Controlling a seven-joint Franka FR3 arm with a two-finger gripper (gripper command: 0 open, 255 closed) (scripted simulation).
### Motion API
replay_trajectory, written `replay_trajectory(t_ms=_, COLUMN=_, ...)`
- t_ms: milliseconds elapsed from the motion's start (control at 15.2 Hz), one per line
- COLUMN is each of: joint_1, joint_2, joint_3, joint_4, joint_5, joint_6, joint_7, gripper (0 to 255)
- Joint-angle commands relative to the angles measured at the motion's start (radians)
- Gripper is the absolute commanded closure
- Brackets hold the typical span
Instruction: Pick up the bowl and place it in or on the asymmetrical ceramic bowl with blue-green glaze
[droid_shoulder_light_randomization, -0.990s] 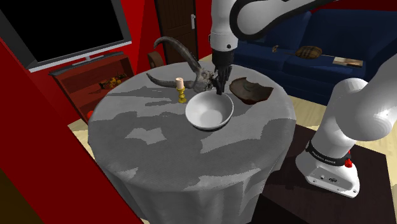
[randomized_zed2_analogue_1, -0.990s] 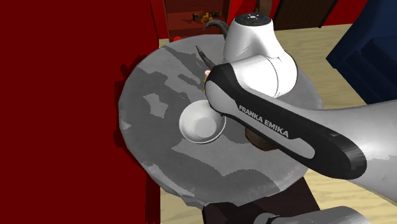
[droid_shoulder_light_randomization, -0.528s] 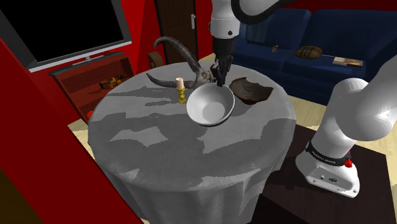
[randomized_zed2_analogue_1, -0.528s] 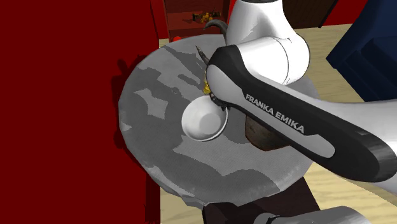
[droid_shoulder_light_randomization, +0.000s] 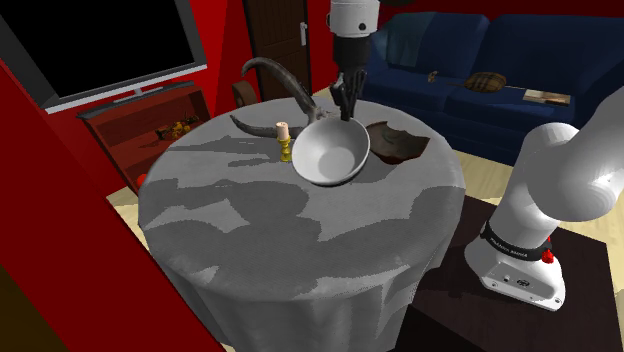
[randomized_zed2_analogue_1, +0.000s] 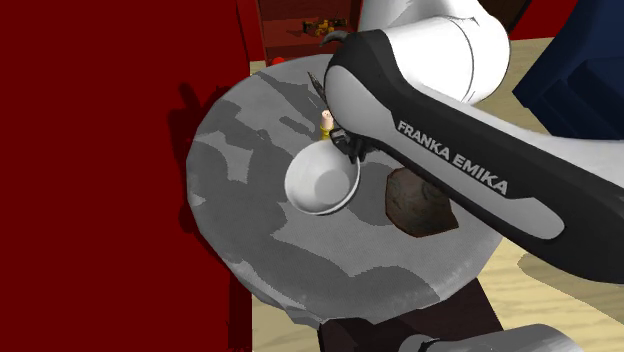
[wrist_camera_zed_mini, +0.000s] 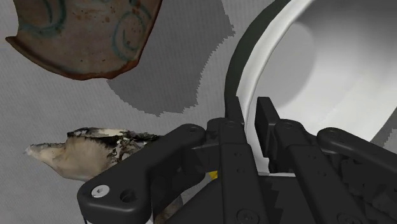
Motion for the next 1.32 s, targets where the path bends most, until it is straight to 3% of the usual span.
replay_trajectory(t_ms=0, joint_1=-0.001, joint_2=0.000, joint_3=-0.002, joint_4=0.031, joint_5=-0.001, joint_6=-0.032, joint_7=-0.001, gripper=255)
replay_trajectory(t_ms=396, joint_1=-0.002, joint_2=0.009, joint_3=-0.004, joint_4=0.115, joint_5=-0.003, joint_6=-0.106, joint_7=0.001, gripper=255)
replay_trajectory(t_ms=1254, joint_1=-0.097, joint_2=-0.144, joint_3=-0.229, joint_4=0.089, joint_5=-0.104, joint_6=-0.235, joint_7=-0.289, gripper=255)
